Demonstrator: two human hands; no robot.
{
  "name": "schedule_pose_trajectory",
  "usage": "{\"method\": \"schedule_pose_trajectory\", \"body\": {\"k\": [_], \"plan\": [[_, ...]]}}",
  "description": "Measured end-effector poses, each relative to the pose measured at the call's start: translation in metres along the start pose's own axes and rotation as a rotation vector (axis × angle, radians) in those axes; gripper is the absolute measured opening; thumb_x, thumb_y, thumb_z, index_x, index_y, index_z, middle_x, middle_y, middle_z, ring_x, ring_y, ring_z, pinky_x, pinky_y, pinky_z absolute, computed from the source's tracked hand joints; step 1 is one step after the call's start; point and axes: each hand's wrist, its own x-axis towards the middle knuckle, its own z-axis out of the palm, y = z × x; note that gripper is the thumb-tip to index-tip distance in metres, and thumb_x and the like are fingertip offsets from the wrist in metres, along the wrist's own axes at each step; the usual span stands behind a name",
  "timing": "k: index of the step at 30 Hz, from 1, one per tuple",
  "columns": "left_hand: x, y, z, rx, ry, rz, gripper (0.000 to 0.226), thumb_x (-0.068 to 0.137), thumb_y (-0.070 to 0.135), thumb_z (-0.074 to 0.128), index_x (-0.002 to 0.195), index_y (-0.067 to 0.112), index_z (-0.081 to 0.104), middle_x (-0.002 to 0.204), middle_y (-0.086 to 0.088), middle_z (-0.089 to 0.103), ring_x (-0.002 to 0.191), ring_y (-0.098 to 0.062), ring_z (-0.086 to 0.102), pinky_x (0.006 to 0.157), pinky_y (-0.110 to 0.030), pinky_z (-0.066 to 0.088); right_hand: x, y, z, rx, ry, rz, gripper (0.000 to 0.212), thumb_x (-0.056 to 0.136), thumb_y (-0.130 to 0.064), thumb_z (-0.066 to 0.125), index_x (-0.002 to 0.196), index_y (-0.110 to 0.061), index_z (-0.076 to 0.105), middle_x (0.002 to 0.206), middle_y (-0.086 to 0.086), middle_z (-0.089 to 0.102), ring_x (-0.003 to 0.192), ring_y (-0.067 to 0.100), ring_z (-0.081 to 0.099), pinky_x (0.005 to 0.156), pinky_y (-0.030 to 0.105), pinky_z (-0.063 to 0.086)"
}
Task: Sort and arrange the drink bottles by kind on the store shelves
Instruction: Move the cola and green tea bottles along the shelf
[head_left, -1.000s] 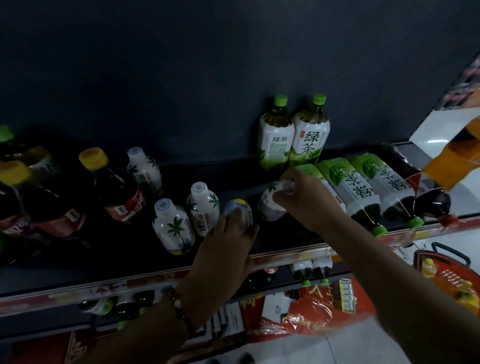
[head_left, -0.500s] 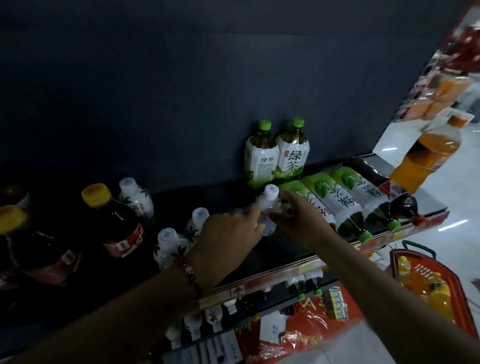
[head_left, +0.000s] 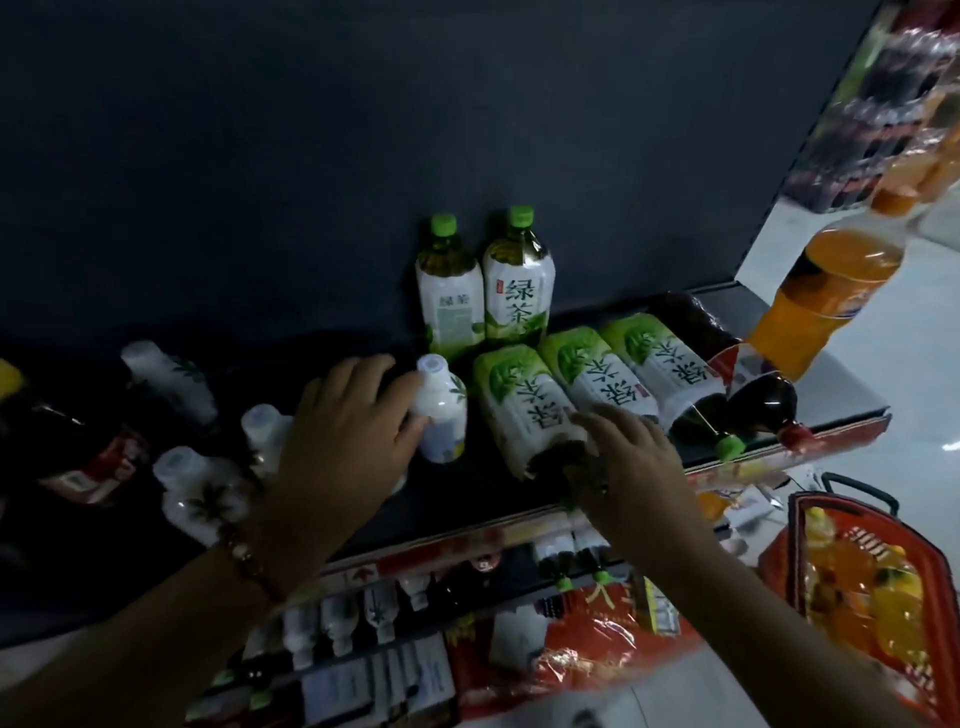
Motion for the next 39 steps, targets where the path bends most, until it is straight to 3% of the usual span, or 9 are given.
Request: {"method": "schedule_pose_trajectory", "body": {"k": [3, 6, 11, 17, 21, 24, 27, 32, 39], "plan": [[-0.007, 0.061, 0.01, -0.184, -0.024, 0.025, 0.056, 0.087, 0.039, 0.061, 0.14, 0.021, 0.054, 0.143, -0.012, 0.049, 0.131, -0.036, 0.046, 0.103, -0.049, 0.042, -0.001, 0.046, -0.004, 0.041, -0.026, 0.021, 0.079, 0.084, -0.032, 0.071, 0.151, -0.025, 0.03, 0.159, 0.004, 0.022, 0.141, 0.031, 0.028, 0.107, 0.046, 0.037], [-0.005, 0.116, 0.037, -0.181, -0.173, 0.044, 0.079, 0.085, 0.058, 0.058, 0.154, 0.032, 0.029, 0.165, -0.012, 0.015, 0.15, -0.038, 0.014, 0.112, -0.056, 0.031, 0.0, 0.076, -0.002, 0.147, -0.1, -0.009, 0.088, 0.086, -0.028, 0.07, 0.154, -0.034, 0.013, 0.163, 0.002, 0.002, 0.139, 0.033, 0.035, 0.098, 0.034, 0.046], [-0.001, 0.155, 0.074, -0.053, -0.376, -0.004, 0.108, 0.071, 0.076, 0.053, 0.157, 0.039, -0.002, 0.164, -0.01, -0.023, 0.147, -0.044, -0.023, 0.114, -0.07, 0.016, 0.003, 0.088, 0.013, 0.216, -0.079, -0.039, 0.093, 0.085, -0.024, 0.072, 0.154, -0.033, 0.01, 0.163, -0.001, -0.011, 0.137, 0.032, 0.042, 0.088, 0.031, 0.056], [-0.006, 0.168, 0.082, -0.057, -0.326, -0.123, 0.108, 0.075, 0.029, 0.076, 0.158, 0.036, 0.008, 0.167, -0.008, -0.001, 0.15, -0.042, -0.01, 0.105, -0.051, 0.044, 0.014, 0.096, 0.01, 0.265, -0.097, -0.087, 0.075, 0.087, -0.015, 0.068, 0.148, -0.027, 0.025, 0.159, 0.002, 0.003, 0.122, 0.03, 0.055, 0.081, 0.03, 0.059], [-0.008, 0.16, 0.082, -0.097, -0.24, -0.087, 0.084, 0.082, 0.032, 0.064, 0.156, 0.027, 0.024, 0.165, -0.012, 0.013, 0.151, -0.044, 0.002, 0.105, -0.052, 0.046, 0.023, 0.093, -0.018, 0.274, -0.131, -0.124, 0.08, 0.081, -0.012, 0.073, 0.142, -0.037, 0.03, 0.157, -0.006, 0.01, 0.113, 0.025, 0.061, 0.074, 0.03, 0.06], [-0.008, 0.161, 0.082, -0.152, -0.258, -0.106, 0.106, 0.071, 0.044, 0.081, 0.157, 0.027, 0.022, 0.166, -0.01, 0.011, 0.151, -0.043, 0.001, 0.104, -0.052, 0.046, 0.034, 0.091, -0.055, 0.26, -0.142, -0.152, 0.07, 0.081, -0.023, 0.074, 0.142, -0.032, 0.041, 0.153, -0.005, 0.026, 0.111, 0.019, 0.058, 0.078, 0.018, 0.053], [-0.007, 0.162, 0.081, -0.19, -0.226, -0.09, 0.113, 0.068, 0.048, 0.083, 0.158, 0.029, 0.019, 0.167, -0.003, 0.004, 0.152, -0.04, -0.002, 0.106, -0.044, 0.038, 0.052, 0.081, -0.091, 0.27, -0.092, -0.227, 0.045, 0.082, -0.028, 0.071, 0.126, -0.025, 0.059, 0.126, -0.006, 0.053, 0.099, 0.014, 0.061, 0.077, 0.023, 0.054], [-0.013, 0.162, 0.079, -0.196, -0.152, -0.087, 0.101, 0.067, 0.047, 0.082, 0.153, 0.026, 0.033, 0.165, -0.007, 0.019, 0.152, -0.041, 0.007, 0.108, -0.052, 0.041, 0.104, 0.064, -0.117, 0.354, -0.138, -0.185, 0.015, 0.081, -0.03, 0.068, 0.096, -0.028, 0.071, 0.088, -0.009, 0.069, 0.073, 0.01, 0.065, 0.068, 0.035, 0.057], [-0.006, 0.165, 0.034, -0.263, -0.168, -0.18, 0.075, 0.081, 0.054, 0.055, 0.148, 0.033, 0.029, 0.155, 0.001, 0.036, 0.146, -0.032, 0.03, 0.091, -0.047, 0.056, 0.15, 0.045, -0.086, 0.451, -0.196, -0.245, 0.034, 0.086, -0.03, 0.061, 0.12, -0.032, 0.058, 0.083, -0.01, 0.066, 0.068, 0.009, 0.065, 0.061, 0.026, 0.052]]}}
